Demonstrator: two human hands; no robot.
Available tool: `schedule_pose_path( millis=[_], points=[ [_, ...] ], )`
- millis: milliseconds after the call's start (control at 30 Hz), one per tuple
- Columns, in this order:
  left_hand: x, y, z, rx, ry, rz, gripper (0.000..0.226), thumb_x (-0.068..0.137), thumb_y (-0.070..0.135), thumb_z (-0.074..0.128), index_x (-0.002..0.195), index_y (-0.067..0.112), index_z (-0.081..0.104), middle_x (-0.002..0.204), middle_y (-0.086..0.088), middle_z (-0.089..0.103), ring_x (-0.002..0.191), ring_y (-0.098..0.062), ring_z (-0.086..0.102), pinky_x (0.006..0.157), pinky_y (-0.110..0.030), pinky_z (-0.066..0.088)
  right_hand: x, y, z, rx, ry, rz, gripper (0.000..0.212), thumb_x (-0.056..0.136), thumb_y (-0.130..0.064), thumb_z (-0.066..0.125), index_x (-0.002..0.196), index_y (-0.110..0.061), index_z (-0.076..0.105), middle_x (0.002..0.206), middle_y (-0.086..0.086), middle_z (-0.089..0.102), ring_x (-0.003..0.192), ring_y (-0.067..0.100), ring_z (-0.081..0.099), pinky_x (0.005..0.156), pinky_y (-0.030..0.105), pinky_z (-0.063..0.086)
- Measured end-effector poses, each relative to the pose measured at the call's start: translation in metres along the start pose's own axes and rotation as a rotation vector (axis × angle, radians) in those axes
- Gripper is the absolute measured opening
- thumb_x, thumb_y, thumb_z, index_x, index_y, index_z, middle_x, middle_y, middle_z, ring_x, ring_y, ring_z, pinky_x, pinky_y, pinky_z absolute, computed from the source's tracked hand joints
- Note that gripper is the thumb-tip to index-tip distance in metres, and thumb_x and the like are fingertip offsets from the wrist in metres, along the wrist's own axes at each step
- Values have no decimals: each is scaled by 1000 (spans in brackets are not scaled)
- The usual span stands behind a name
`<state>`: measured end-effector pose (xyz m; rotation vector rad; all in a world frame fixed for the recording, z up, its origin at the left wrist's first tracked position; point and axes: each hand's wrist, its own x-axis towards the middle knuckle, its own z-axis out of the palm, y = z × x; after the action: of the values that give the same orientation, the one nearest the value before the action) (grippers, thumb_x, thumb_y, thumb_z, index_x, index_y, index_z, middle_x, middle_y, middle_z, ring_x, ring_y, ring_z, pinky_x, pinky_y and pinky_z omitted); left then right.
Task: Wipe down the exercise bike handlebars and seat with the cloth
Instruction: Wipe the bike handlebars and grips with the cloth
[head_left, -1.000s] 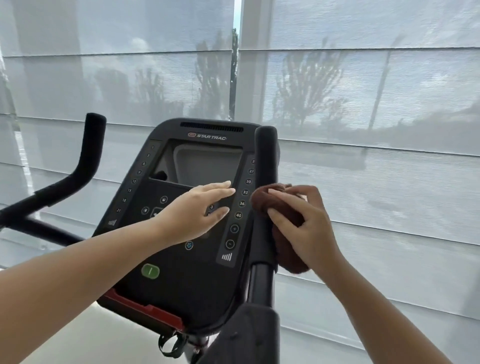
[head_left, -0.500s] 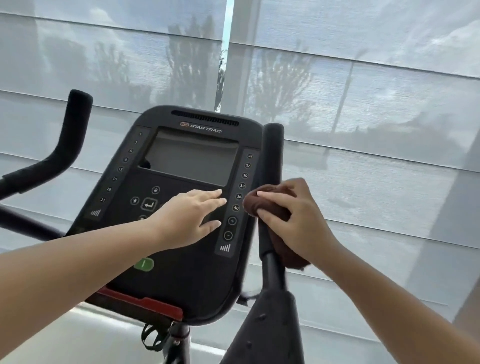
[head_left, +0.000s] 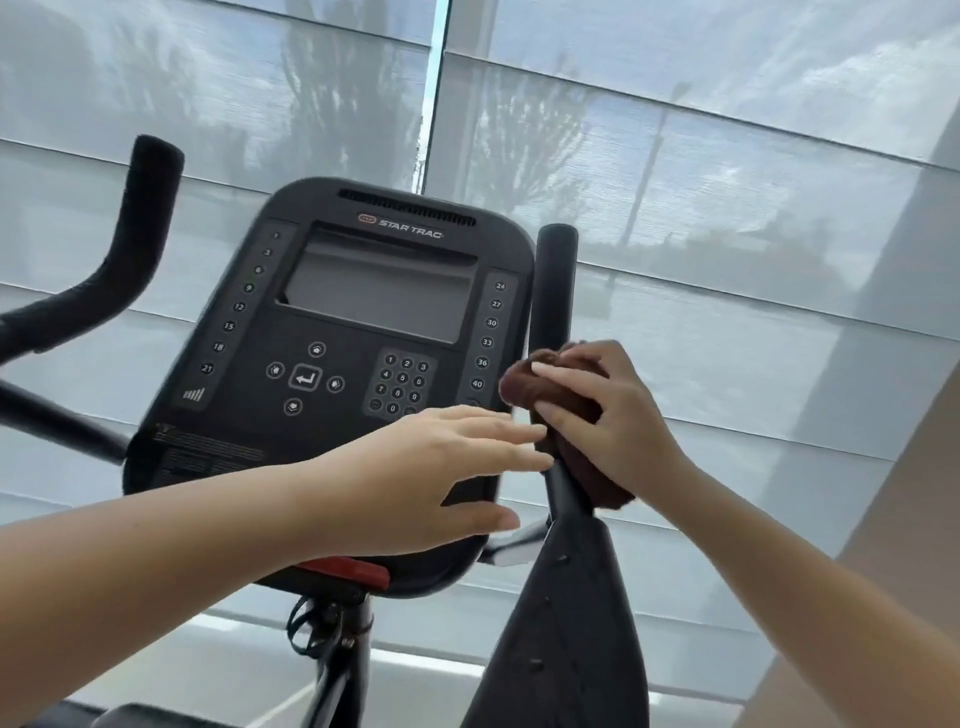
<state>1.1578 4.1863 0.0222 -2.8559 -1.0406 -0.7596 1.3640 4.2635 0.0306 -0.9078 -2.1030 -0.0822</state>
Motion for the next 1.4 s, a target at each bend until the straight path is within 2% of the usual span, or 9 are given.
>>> schedule_pose_path(
  millis=[167, 333, 433, 600, 700, 900, 1000, 1100, 1400],
  points=[
    [0, 2, 12, -104, -82, -2, 49, 83, 40, 59, 129, 39, 43, 134, 30, 26, 124, 11, 17, 97, 1, 4, 63, -1, 7, -162, 240, 29, 33, 83, -15, 65, 116, -12, 62, 122, 19, 43, 113, 32, 44, 105, 32, 32],
    [0, 1, 20, -126, -205, 59, 55, 81, 42, 61, 131, 38, 40, 136, 30, 25, 129, 8, 16, 104, -7, 5, 11, 14, -1, 29, -45, 59, 30, 79, -11, 68, 108, -21, 66, 111, 2, 44, 108, 8, 46, 98, 5, 25],
    [2, -2, 24, -98, -219, 67, 59, 79, 44, 62, 132, 39, 37, 136, 32, 22, 131, 6, 15, 108, -14, 8, -8, 14, -1, 56, -21, 53, 31, 79, -11, 68, 108, -22, 65, 108, 1, 47, 106, 0, 45, 96, 4, 26],
    [11, -10, 27, -90, -209, 97, 63, 74, 52, 63, 131, 44, 36, 134, 37, 21, 127, 10, 14, 98, 0, -2, 49, 4, 7, -190, 137, -73, 34, 83, -15, 64, 116, -9, 62, 121, 18, 44, 113, 31, 43, 105, 28, 29],
    [14, -14, 28, -72, -186, 138, 64, 71, 56, 62, 130, 43, 40, 133, 40, 22, 127, 12, 13, 98, -1, -2, 71, 4, 13, -266, 271, -63, 33, 84, -18, 63, 117, -12, 62, 124, 20, 45, 111, 38, 43, 102, 31, 29],
    [15, -17, 34, -282, -197, 89, 65, 67, 45, 73, 126, 40, 47, 128, 41, 35, 126, 11, 25, 108, -19, 20, 15, 28, 2, -99, 19, -80, 31, 79, -15, 68, 111, -14, 65, 119, 9, 44, 115, 13, 42, 103, 14, 27],
    [16, -15, 32, -294, -192, 83, 63, 66, 45, 74, 124, 38, 50, 131, 31, 43, 126, 8, 30, 108, -31, 27, 33, 23, 3, -228, 56, -157, 32, 81, -16, 67, 112, -10, 64, 121, 18, 46, 112, 32, 46, 102, 31, 35],
    [19, -12, 28, -322, -184, 62, 61, 64, 43, 76, 120, 32, 55, 130, 23, 50, 124, 6, 35, 106, -34, 31, 75, 9, 5, -424, 148, -195, 31, 83, -21, 64, 112, -11, 64, 123, 21, 50, 98, 42, 47, 84, 47, 48],
    [21, -1, 24, -370, -196, -10, 60, 63, 21, 83, 117, 19, 59, 128, 13, 52, 118, -1, 46, 104, -27, 34, 29, 13, -4, -297, -259, -246, 23, 80, -22, 67, 103, -16, 68, 117, 10, 48, 103, 32, 47, 93, 42, 40]
  ],
)
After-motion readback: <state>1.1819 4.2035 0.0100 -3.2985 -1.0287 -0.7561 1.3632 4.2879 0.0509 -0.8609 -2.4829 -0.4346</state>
